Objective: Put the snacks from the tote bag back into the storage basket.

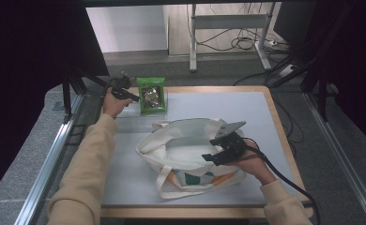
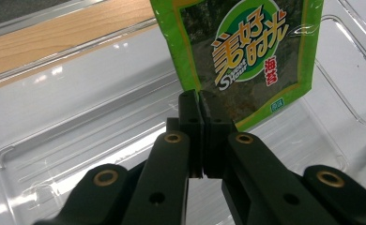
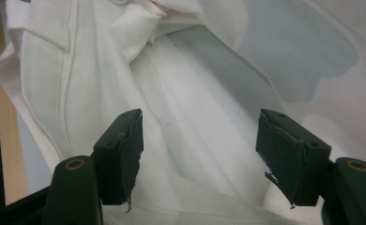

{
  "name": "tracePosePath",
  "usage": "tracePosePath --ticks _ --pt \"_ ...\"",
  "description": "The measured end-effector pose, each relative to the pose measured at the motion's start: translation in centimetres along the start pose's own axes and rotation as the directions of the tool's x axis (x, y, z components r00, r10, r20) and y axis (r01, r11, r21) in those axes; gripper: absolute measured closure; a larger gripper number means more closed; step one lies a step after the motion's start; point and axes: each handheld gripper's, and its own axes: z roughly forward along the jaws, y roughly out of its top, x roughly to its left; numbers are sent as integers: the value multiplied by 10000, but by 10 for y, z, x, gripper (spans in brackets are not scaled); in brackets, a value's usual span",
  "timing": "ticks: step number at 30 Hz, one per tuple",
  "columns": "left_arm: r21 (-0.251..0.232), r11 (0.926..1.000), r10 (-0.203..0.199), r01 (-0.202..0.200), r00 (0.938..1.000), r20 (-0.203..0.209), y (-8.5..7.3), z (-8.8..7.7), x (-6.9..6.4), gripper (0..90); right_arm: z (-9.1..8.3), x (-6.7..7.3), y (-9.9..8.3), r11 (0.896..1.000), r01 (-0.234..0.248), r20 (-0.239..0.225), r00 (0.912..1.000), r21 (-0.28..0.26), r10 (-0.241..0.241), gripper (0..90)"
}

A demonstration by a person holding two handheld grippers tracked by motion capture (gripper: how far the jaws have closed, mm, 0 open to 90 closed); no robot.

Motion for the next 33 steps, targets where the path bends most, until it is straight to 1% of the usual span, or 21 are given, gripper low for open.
tracePosePath --ticks 2,3,4,5,8,10,14,16,19,21,24,28,30,33 --pt "3 10000 33 -33 10000 30 -2 -1 -1 897 0 0 0 10000 -11 4 10000 28 11 323" --pt "1 9999 124 -124 9999 12 -3 -3 -1 898 0 0 0 10000 -11 1 10000 22 11 323" --pt "-82 9999 105 -105 9999 64 -4 -5 -3 899 0 0 0 10000 10 -4 10000 4 -10 323" --pt "-61 9997 222 -222 9997 98 -5 -7 -4 900 0 0 0 10000 1 -1 10000 0 -1 323" --pt "-213 9992 347 -343 9992 190 -10 -14 -10 900 0 0 0 10000 13 5 10000 7 -13 323" --pt "-230 9986 483 -477 9985 263 -13 -21 -12 900 0 0 0 10000 14 4 10000 -2 -14 323" --pt "-392 9964 758 -747 9968 263 -19 -35 -18 900 -1 1 1 10000 58 -5 10000 -36 -58 323" --pt "-485 9952 873 -855 9956 354 -23 -42 -21 900 -1 1 1 10000 66 -18 10000 -51 -66 323" --pt "-741 9937 888 -843 9943 594 -32 -55 -27 900 -1 0 1 10000 51 -49 10000 -80 -52 323" --pt "-904 9920 956 -887 9925 755 -38 -63 -30 900 -2 0 2 9999 44 -57 10000 -119 -45 323" --pt "-1141 9885 1110 -988 9882 1055 -48 -75 -36 899 -5 0 3 9995 86 -135 9999 -288 -90 323" --pt "-1442 9831 1316 -1131 9833 1258 -62 -88 -46 887 -10 -3 5 9984 14 -152 9999 -566 -22 323" --pt "-1558 9800 1446 -1236 9807 1316 -69 -93 -51 885 -13 -4 6 9976 -4 -91 10000 -688 -3 323" --pt "-1608 9778 1579 -1340 9766 1458 -78 -99 -59 884 -16 -4 7 9967 -6 -78 10000 -807 0 323"
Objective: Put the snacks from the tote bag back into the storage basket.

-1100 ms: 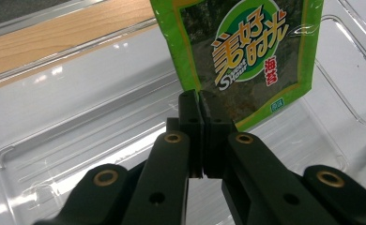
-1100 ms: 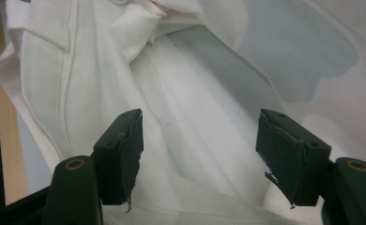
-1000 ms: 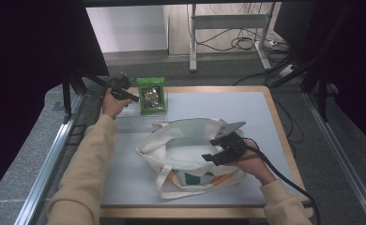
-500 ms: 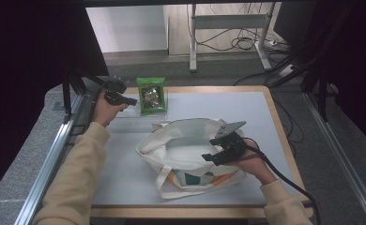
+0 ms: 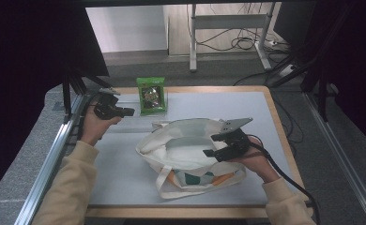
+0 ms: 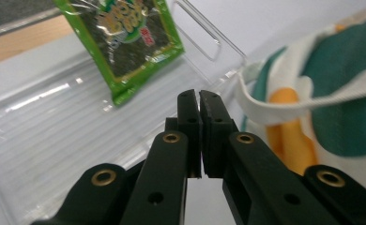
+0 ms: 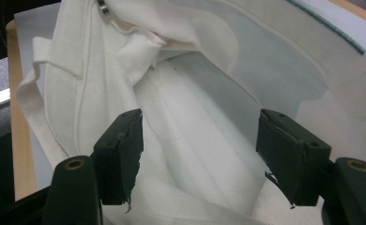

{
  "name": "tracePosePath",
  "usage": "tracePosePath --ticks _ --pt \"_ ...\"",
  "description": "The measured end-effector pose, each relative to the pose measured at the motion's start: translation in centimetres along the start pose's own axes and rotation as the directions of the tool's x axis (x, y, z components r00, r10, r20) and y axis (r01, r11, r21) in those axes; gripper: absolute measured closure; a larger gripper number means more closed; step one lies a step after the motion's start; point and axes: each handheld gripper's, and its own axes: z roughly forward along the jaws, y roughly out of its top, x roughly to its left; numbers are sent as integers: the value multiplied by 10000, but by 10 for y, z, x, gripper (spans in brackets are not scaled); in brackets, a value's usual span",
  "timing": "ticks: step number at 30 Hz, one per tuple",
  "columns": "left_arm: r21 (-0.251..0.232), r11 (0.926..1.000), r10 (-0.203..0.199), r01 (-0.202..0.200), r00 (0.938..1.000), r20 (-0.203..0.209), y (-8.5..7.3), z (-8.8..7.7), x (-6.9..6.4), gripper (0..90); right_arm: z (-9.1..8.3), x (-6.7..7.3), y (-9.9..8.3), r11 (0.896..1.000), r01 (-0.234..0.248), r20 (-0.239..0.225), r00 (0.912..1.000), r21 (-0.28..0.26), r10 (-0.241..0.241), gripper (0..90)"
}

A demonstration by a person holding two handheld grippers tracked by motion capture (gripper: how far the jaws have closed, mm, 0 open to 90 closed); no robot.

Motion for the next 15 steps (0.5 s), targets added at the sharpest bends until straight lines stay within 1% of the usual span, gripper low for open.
tracePosePath --ticks 2,5,8,10,13,14,15 --pt "-87 10000 45 -44 9998 205 -5 -3 -6 887 -3 1 0 10000 -35 36 10000 -52 35 323" --pt "-177 9998 130 -125 9995 278 -14 -8 -13 885 -6 1 0 9999 -25 83 10000 -104 26 323" --pt "-315 9995 -9 23 9990 440 -23 -12 -16 878 -8 0 0 9998 -90 145 9999 -164 92 323" --pt "-288 9996 10 4 9988 490 -27 -14 -19 866 -9 0 0 9998 -111 172 9998 -150 113 321" --pt "-440 9990 95 -71 9985 538 -33 -18 -25 809 -11 1 0 9998 -120 237 9996 -149 123 318" --pt "-503 9987 121 -94 9985 542 -34 -18 -27 768 -13 1 -1 9996 -156 242 9996 -216 161 318" --pt "-446 9989 179 -154 9983 559 -35 -18 -29 725 -14 0 -1 9994 -202 254 9995 -264 208 317"
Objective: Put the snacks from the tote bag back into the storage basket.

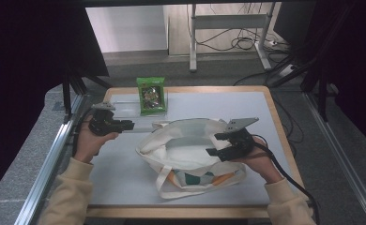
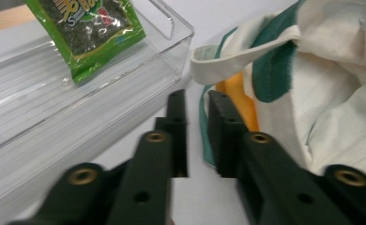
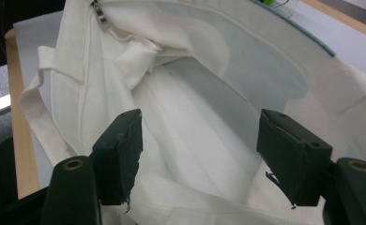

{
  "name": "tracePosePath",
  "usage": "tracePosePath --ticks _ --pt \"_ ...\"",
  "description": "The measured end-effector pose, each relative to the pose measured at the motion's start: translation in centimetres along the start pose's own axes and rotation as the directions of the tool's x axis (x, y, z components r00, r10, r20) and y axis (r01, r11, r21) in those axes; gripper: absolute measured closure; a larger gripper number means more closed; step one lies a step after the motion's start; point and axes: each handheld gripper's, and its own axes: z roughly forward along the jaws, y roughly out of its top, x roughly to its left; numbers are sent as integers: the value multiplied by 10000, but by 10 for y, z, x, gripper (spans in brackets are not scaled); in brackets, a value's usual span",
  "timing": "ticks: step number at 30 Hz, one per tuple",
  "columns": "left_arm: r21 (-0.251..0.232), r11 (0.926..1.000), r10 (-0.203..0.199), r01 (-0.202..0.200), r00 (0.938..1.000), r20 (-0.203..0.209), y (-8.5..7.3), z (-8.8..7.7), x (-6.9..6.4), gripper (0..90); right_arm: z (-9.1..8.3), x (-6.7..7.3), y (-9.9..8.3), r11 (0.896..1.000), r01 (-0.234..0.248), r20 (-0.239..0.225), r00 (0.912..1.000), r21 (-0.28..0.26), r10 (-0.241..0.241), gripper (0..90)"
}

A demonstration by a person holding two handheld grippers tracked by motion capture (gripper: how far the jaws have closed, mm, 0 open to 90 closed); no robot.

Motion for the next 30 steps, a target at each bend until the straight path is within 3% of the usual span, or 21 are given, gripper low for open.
tracePosePath --ticks 3,10,17,22,25,30 --pt "68 9999 130 -128 9992 -371 -3 -1 -8 587 -8 -3 -1 9997 -147 215 9997 -195 151 318" --pt "12 9994 332 -332 9994 25 -11 -9 -23 470 -28 -9 -5 9964 -502 635 9965 -687 545 318" --pt "-7 9996 284 -284 9996 20 -16 -11 -25 444 -50 -12 -18 9921 -834 1032 9903 -933 930 317" --pt "-59 9998 177 -177 9998 -7 -19 -12 -23 444 -64 -23 -34 9827 -1393 1428 9773 -1219 1563 316" --pt "-72 9998 183 -183 9998 10 -19 -11 -23 440 -65 -28 -38 9782 -1618 1505 9720 -1301 1808 316" --pt "-11 9997 242 -242 9997 69 -18 -9 -24 430 -64 -29 -37 9785 -1619 1491 9722 -1278 1803 314"
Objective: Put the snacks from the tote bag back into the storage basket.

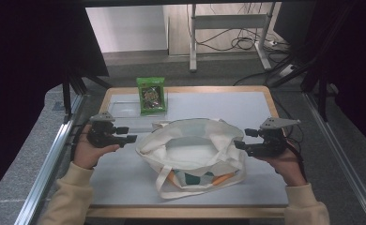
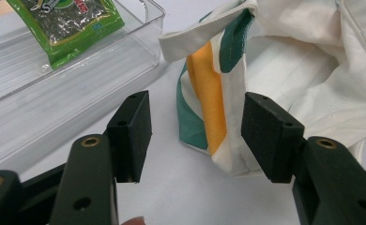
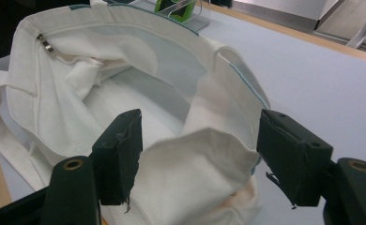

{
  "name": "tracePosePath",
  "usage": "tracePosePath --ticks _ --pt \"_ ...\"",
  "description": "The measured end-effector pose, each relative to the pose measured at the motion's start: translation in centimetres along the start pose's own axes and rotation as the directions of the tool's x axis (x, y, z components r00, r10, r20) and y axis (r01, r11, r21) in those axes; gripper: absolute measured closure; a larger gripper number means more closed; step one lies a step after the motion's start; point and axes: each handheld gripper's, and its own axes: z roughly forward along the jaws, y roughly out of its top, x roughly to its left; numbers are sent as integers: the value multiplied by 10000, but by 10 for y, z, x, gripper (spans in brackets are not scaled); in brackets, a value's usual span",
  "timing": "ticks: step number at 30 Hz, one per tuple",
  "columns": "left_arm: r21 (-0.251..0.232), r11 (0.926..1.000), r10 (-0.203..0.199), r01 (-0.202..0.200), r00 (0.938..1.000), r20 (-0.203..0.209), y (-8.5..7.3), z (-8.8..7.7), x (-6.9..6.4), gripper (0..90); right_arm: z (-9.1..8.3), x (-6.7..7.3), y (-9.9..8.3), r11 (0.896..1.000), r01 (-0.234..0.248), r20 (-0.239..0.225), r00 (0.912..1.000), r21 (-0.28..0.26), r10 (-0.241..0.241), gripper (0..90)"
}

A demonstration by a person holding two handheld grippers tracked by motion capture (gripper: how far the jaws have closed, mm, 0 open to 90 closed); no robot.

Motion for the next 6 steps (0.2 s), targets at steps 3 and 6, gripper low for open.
tracePosePath --ticks 3,6 --pt "13 10000 -17 17 10000 -16 2 2 0 422 2 1 0 10000 39 -35 10000 24 -39 303" --pt "-48 10000 -75 74 9999 -83 4 3 1 418 4 1 -1 10000 27 -98 9999 -6 -27 287"
